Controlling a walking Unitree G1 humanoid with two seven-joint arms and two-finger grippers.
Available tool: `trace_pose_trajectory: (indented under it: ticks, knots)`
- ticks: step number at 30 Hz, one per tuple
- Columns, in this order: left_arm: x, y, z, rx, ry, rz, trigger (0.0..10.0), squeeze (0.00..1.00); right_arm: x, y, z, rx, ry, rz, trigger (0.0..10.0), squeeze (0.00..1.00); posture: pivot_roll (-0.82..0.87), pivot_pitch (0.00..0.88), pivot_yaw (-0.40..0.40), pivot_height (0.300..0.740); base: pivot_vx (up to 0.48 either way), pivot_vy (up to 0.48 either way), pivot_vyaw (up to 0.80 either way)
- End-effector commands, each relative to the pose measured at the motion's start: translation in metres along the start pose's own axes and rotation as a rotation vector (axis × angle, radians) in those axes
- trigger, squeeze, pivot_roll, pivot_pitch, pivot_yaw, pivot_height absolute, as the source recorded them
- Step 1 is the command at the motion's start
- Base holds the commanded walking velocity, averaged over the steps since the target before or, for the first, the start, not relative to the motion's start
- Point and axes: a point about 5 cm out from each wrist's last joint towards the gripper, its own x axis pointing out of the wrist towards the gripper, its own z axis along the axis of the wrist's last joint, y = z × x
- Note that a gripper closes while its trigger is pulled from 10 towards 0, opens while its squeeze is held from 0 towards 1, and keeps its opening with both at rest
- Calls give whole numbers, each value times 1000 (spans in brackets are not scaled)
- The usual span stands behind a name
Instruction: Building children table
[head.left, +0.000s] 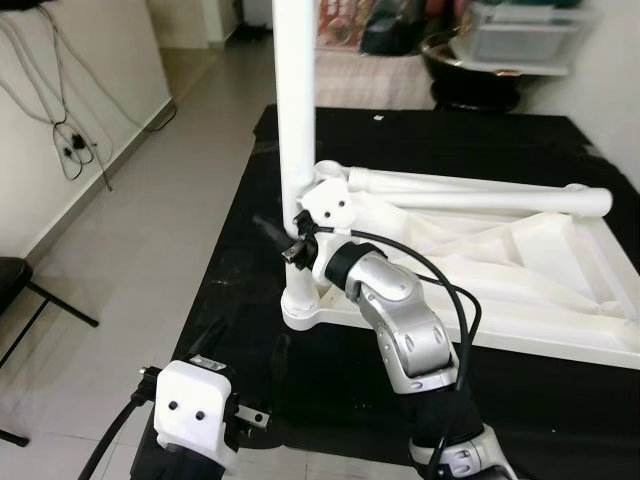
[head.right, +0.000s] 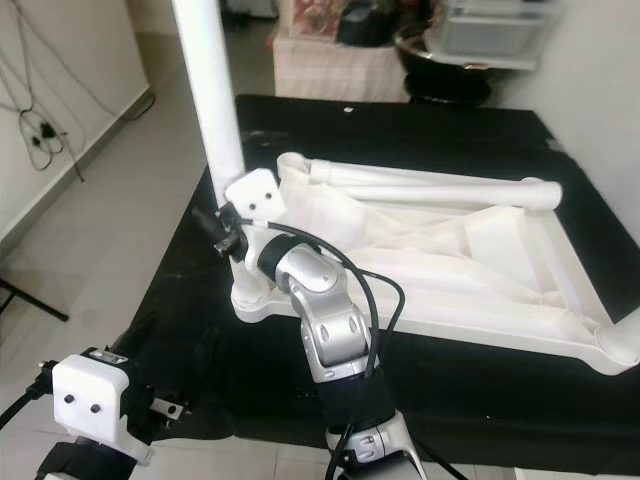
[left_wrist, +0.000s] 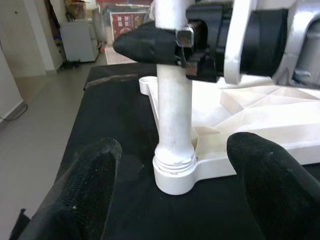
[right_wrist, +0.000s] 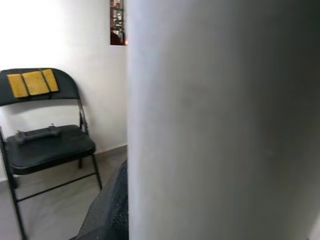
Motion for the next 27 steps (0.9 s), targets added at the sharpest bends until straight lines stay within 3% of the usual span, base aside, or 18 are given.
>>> trace_pose_trajectory:
  ticks: [1, 2, 3, 5, 7, 10, 11, 12, 14, 17, 22, 26, 27]
  knots:
    - [-1, 1, -5, -7, 28, 12, 10000, 0, 5, 3, -17, 27, 88, 48, 10000, 16, 88, 165, -42, 740, 0, 0, 0]
    - [-1, 1, -5, -7, 28, 11, 10000, 0, 5, 3, -12, 48, 71, 90, 10000, 1000, 96, 166, -42, 740, 0, 0, 0]
    - [-1, 1, -5, -7, 28, 11, 10000, 0, 5, 3, -12, 48, 71, 90, 10000, 1000, 96, 166, -42, 740, 0, 0, 0]
    - [-1, 0, -4, -8, 28, 7, 10000, 0, 5, 0, 4, 71, -6, 268, 10000, 1000, 100, 170, -44, 740, 0, 0, 0]
    - [-1, 0, -4, -8, 28, 7, 10000, 0, 5, 0, 4, 71, -6, 268, 10000, 1000, 100, 170, -44, 740, 0, 0, 0]
    - [-1, -1, -3, -10, 27, 6, 10000, 0, 4, -4, 11, 65, -50, 389, 10000, 1000, 103, 176, -50, 740, 0, 0, 0]
    - [-1, -1, -3, -11, 27, 6, 10000, 0, 5, -7, 13, 53, -57, 465, 10000, 565, 107, 182, -54, 740, 0, 0, 0]
    - [-2, -2, -2, -11, 27, 7, 10000, 0, 6, -11, 13, 9, -53, 528, 10000, 0, 109, 183, -55, 740, 0, 0, 0]
    - [-2, -3, -2, -12, 28, 8, 10000, 0, 6, -17, 8, -66, -25, 636, 10000, 0, 119, 190, -57, 740, 0, 0, 0]
    - [-3, -4, -1, -13, 29, 8, 10000, 0, 6, -21, 2, -108, 11, 729, 10000, 0, 121, 192, -57, 740, 0, 0, 0]
    - [-6, -5, -1, -14, 38, 7, 10000, 0, 8, -24, 4, -38, 21, 880, 10000, 0, 127, 198, -55, 740, 0, 0, 0]
    - [-6, -6, -1, -15, 41, 6, 10000, 0, 11, -28, 7, -16, 9, 878, 10000, 0, 132, 200, -52, 740, 0, 0, 0]
    - [-7, -7, -1, -17, 44, 4, 10000, 0, 14, -32, 10, 4, -4, 877, 3608, 0, 135, 202, -55, 740, 0, 0, 0]
